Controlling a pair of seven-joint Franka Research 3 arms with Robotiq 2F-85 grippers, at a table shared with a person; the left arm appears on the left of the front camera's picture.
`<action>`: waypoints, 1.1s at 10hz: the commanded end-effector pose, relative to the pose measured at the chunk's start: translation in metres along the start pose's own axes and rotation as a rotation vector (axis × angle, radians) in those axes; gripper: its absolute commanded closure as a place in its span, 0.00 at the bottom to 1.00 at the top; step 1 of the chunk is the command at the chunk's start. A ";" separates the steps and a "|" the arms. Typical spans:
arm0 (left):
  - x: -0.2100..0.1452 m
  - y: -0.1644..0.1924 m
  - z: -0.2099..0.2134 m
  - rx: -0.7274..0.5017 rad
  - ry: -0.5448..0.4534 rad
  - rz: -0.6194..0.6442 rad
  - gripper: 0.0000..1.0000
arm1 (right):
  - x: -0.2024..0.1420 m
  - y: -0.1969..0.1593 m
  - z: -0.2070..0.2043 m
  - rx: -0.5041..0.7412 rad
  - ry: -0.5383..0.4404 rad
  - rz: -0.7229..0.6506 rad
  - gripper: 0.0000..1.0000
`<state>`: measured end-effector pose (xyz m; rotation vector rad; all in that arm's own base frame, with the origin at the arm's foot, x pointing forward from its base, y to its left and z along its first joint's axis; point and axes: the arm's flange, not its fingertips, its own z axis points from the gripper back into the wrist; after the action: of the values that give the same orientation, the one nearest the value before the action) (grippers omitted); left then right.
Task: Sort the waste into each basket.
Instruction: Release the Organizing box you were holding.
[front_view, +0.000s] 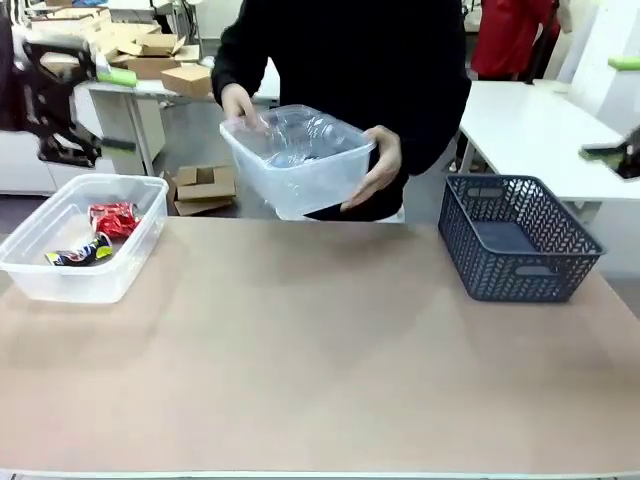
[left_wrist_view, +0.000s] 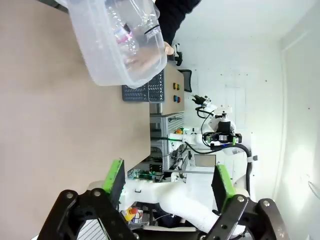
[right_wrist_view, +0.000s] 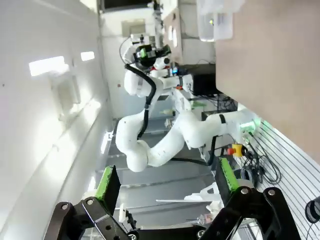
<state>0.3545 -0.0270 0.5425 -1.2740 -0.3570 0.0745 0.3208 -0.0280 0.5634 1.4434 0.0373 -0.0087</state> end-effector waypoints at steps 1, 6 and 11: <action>-0.006 -0.042 -0.011 0.065 0.028 -0.074 0.08 | 0.008 0.025 -0.017 -0.135 0.093 0.027 0.00; -0.006 -0.042 -0.011 0.065 0.028 -0.074 0.08 | 0.008 0.025 -0.017 -0.135 0.093 0.027 0.00; -0.006 -0.042 -0.011 0.065 0.028 -0.074 0.08 | 0.008 0.025 -0.017 -0.135 0.093 0.027 0.00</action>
<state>0.3470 -0.0506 0.5785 -1.1896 -0.3858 0.0042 0.3294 -0.0027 0.5827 1.3165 0.0823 0.0716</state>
